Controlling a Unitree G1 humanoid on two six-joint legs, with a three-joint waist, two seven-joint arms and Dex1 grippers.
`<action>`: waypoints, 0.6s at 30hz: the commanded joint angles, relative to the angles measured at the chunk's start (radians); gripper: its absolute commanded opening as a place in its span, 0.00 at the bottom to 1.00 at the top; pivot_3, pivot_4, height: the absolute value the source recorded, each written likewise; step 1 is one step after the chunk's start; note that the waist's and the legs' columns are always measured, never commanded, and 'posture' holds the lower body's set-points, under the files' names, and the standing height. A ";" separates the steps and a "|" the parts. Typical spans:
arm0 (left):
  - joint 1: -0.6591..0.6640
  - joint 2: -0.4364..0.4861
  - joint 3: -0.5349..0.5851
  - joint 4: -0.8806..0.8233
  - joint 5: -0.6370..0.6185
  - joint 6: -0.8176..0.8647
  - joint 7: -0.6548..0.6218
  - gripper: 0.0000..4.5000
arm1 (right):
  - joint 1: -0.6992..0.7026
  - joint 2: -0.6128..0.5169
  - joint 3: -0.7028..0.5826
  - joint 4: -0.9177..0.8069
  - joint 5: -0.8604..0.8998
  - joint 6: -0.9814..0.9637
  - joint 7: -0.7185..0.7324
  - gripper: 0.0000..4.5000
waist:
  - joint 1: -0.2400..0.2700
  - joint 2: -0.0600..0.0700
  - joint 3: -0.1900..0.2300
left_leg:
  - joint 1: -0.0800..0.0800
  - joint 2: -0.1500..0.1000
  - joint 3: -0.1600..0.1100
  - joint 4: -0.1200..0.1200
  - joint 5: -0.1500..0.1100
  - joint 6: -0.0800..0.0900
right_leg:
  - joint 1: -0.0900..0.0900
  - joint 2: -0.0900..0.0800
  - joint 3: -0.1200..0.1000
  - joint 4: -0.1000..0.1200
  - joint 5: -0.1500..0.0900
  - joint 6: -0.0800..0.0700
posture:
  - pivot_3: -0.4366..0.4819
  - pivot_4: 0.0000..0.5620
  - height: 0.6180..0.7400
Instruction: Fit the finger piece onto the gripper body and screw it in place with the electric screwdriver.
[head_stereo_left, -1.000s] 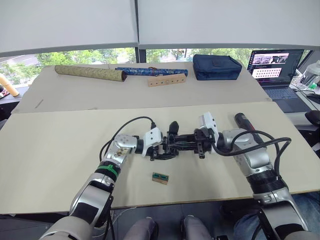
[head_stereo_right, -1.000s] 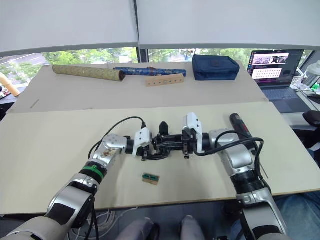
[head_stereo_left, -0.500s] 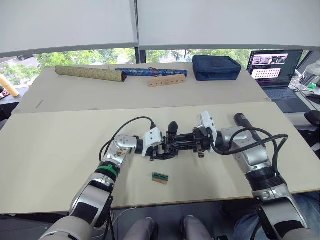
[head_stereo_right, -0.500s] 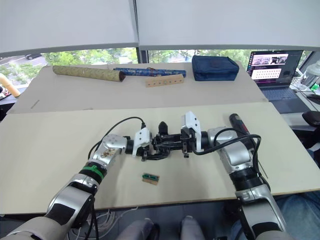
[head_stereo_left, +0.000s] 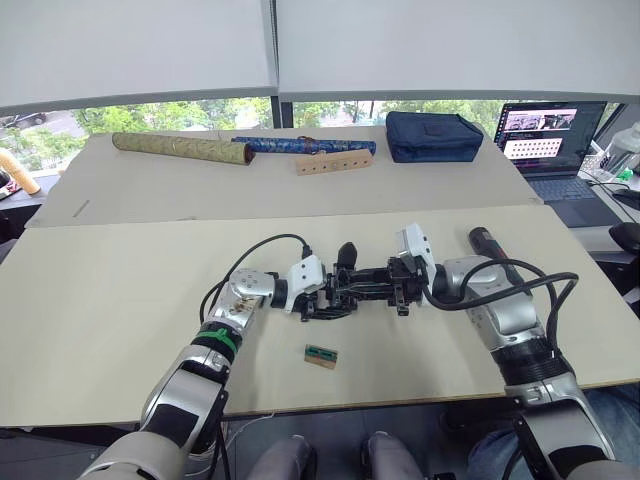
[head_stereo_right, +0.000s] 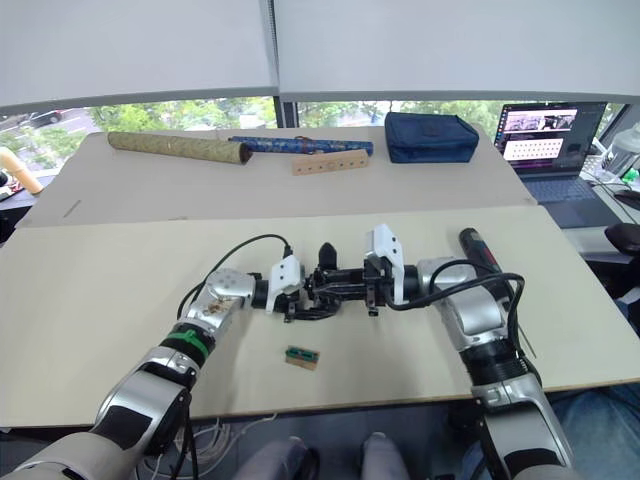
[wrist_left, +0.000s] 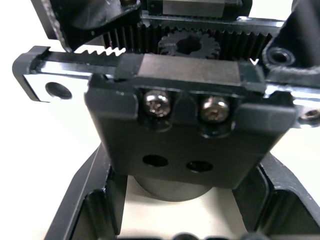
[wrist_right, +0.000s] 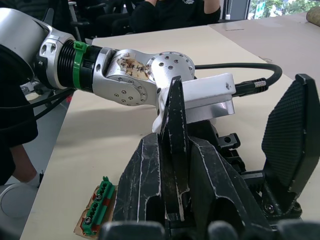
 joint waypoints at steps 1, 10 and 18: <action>-0.043 0.009 0.033 -0.008 -0.009 -0.028 0.023 0.51 | 0.047 -0.029 0.045 0.059 -0.087 0.037 -0.033 0.07 | 0.000 0.000 0.000 | 0.000 0.000 0.000 0.000 0.000 0.000 | 0.000 0.000 0.000 0.000 0.000 0.000 | 0.48 0.27 1.00; -0.040 0.009 0.031 -0.012 -0.009 -0.026 0.020 0.51 | 0.017 -0.029 0.038 0.074 -0.089 0.031 -0.033 0.07 | 0.000 0.000 0.000 | 0.000 0.000 0.000 0.000 0.000 0.000 | 0.000 0.000 0.000 0.000 0.000 0.000 | 0.48 0.27 1.00; -0.044 0.009 0.033 -0.001 -0.008 -0.026 0.018 0.51 | -0.041 -0.048 -0.040 -0.089 0.038 0.165 -0.022 0.59 | -0.002 0.000 0.000 | -0.009 -0.001 0.000 0.000 0.001 -0.001 | -0.006 -0.001 0.000 0.001 0.000 0.000 | 0.48 0.27 1.00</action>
